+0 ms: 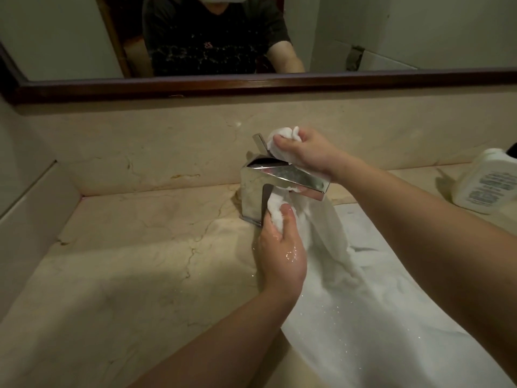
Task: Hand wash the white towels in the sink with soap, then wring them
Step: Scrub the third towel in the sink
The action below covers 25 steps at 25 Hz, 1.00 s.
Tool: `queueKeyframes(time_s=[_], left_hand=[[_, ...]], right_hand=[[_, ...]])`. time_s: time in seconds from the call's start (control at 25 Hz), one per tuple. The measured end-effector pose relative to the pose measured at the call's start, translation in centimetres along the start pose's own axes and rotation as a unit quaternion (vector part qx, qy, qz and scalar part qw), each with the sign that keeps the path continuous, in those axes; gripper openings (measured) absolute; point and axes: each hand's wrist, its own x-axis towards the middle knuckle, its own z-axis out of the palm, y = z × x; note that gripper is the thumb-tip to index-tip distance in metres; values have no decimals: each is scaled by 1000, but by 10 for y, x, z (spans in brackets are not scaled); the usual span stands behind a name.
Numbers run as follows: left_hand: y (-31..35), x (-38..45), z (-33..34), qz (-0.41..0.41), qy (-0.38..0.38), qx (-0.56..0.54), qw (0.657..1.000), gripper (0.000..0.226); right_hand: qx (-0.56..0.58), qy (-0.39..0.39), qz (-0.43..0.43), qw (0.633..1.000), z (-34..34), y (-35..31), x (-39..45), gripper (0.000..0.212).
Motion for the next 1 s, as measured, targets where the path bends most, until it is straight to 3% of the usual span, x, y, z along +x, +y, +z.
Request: queueKeyframes(time_s=[0.08, 0.2, 0.36, 0.48, 0.56, 0.72, 0.88, 1.0], left_hand=[[-3, 5, -2, -5, -12, 1, 1000, 76], [-1, 11, -3, -28, -25, 7, 999, 40], [-3, 13, -3, -84, -88, 11, 992, 75], [-3, 10, 0, -75, -77, 22, 994, 57], [5, 3, 1, -61, -67, 29, 995, 50], [17, -4, 7, -34, -125, 61, 990, 73], [14, -5, 12, 95, -249, 226, 937, 47], [8, -11, 25, 194, -231, 322, 897, 32]], right_hand=[[49, 22, 22, 998, 3, 1, -5, 21], [69, 110, 38, 991, 0, 18, -13, 30], [-13, 144, 72, 987, -30, 45, -58, 32], [-91, 174, 111, 974, -54, 59, -102, 38], [-124, 159, 138, 970, -67, 70, -130, 42], [-140, 63, 198, 968, -96, 85, -185, 36], [-217, 30, 186, 958, -124, 90, -228, 31], [-342, 86, 197, 915, -139, 97, -246, 33]])
